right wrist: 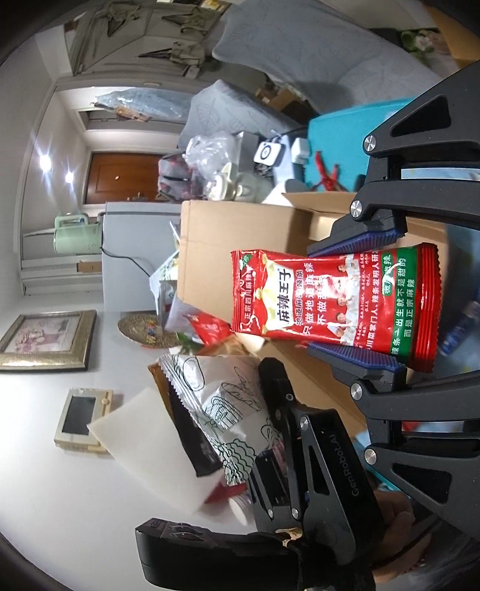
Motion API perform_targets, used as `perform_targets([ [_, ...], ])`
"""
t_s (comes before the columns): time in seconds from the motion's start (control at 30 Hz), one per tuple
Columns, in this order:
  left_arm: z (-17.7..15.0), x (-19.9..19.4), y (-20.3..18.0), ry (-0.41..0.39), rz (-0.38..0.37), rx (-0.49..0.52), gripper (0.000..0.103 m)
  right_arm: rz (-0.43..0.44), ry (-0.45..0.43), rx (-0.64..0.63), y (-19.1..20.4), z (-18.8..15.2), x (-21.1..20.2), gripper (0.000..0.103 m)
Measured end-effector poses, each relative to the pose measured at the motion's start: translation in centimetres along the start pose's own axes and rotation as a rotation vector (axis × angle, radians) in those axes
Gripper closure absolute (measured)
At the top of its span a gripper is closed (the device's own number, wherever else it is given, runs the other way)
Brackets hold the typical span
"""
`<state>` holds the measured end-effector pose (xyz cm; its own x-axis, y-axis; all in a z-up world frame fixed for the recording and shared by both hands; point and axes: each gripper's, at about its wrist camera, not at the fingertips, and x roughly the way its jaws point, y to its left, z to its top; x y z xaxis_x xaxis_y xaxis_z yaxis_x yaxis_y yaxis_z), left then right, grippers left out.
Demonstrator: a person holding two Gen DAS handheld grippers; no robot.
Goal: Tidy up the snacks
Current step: 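Lift the white bread bag and red spicy packet toward the box with both tools, then lower both held snacks into the box and open both tools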
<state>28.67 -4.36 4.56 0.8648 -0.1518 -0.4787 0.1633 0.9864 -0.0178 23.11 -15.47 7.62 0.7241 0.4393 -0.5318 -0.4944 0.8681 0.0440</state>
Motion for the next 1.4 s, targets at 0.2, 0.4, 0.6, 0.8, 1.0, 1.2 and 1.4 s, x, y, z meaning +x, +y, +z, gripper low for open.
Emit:
perform_targets([
  [0.2, 1.3, 3.3, 1.3, 0.006, 0.031, -0.033, 0.067, 0.005, 0.013, 0.0, -1.4, 1.3, 3.0, 0.058],
  [0.4, 0.7, 6.7, 1.6, 0.058, 0.047, -0.026, 0.067, 0.017, 0.062, 0.015, -2.8, 1.1, 6.9, 0.058],
  [0.6, -0.1, 9.7, 1.8, 0.125, 0.062, -0.016, 0.067, 0.024, 0.126, 0.048, -4.1, 0.1, 10.6, 0.058],
  [0.8, -1.0, 11.9, 1.7, 0.202, 0.064, -0.009, 0.067, 0.023, 0.188, 0.051, -4.5, -0.7, 12.8, 0.058],
  [1.0, -2.1, 14.0, 1.8, 0.276, 0.078, -0.013, 0.067, -0.01, 0.266, 0.06, -4.8, -1.6, 14.7, 0.058],
  [1.2, -2.9, 15.7, 1.7, 0.352, 0.105, -0.009, 0.067, -0.092, 0.335, 0.038, -4.9, -2.3, 15.9, 0.057],
  [1.4, -3.5, 16.9, 2.2, 0.416, 0.156, -0.037, 0.063, -0.131, 0.378, 0.055, -5.6, -2.8, 16.6, 0.056],
])
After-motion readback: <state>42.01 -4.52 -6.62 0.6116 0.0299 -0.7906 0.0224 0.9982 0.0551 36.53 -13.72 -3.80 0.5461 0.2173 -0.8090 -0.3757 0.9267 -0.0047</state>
